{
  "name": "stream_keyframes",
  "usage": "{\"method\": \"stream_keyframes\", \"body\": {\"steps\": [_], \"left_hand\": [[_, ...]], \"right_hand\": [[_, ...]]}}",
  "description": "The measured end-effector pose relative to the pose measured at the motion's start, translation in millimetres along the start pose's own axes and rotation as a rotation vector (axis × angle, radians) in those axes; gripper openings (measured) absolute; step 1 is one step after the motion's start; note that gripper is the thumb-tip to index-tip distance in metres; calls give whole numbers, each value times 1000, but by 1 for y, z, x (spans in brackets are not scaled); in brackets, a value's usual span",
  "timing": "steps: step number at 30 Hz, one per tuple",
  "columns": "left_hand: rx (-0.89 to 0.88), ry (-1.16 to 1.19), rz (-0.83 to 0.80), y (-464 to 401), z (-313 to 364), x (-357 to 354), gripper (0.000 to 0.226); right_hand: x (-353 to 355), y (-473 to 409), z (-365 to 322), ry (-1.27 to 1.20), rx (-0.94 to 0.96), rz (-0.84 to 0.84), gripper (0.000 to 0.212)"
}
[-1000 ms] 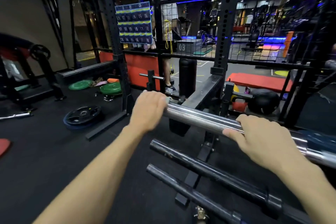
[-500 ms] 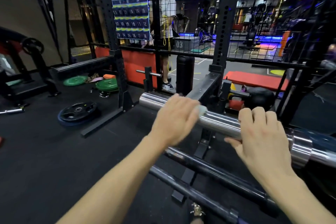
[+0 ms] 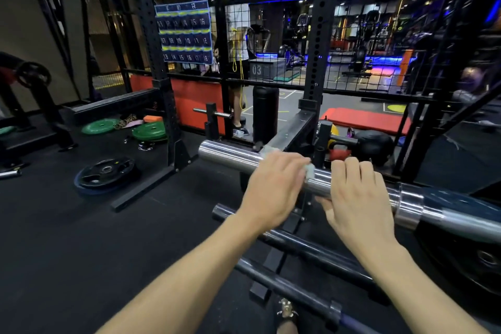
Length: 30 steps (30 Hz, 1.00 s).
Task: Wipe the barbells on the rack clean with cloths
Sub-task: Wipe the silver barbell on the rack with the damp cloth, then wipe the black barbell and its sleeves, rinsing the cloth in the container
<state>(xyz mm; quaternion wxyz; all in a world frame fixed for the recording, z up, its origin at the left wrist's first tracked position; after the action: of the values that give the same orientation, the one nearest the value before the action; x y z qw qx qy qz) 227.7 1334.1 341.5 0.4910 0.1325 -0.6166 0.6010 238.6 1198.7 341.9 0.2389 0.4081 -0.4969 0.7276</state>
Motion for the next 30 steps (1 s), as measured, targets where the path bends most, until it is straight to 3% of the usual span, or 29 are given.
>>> {"method": "stream_keyframes", "body": {"steps": [4,8,11,13,15,18,21,27,30], "left_hand": [[-10,159,-42,10,28,2,31],[256,556,-161,48,28,10,30],[611,1021,-133,91,31,6,36],[775,1311,-143,119,52,3,39],[827,1518,-180,139,82,7,43],[854,1732,-272,162,127,11,46],[847,1825,-373,184,164,11,50],[770,1836,-442,224,207,6,62],[685,1695,-492,240,222,-3,54]], "right_hand": [[5,0,3,-48,12,-83,59],[17,25,5,-269,36,-147,55],[42,65,5,-646,50,-161,36],[45,96,7,-992,-65,-289,25],[39,128,0,-1324,-168,-485,25],[43,175,-10,-1565,-263,-641,35],[58,212,-6,-1733,-382,-593,30],[74,270,17,-1784,-515,-473,17],[73,289,24,-1763,-500,-504,23]]}}
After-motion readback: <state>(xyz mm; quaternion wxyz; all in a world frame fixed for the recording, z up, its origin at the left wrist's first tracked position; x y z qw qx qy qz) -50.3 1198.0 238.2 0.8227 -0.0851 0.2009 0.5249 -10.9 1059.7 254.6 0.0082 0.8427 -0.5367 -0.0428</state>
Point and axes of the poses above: each hand's wrist, its own y-axis away from the middle knuckle, its own x-axis out of the back of the hand, z = x × y, the point moved 8 cm from there along -y, towards the middle knuckle, and after that the axes turned 9 degrees about -z, right-handed, at the moved point
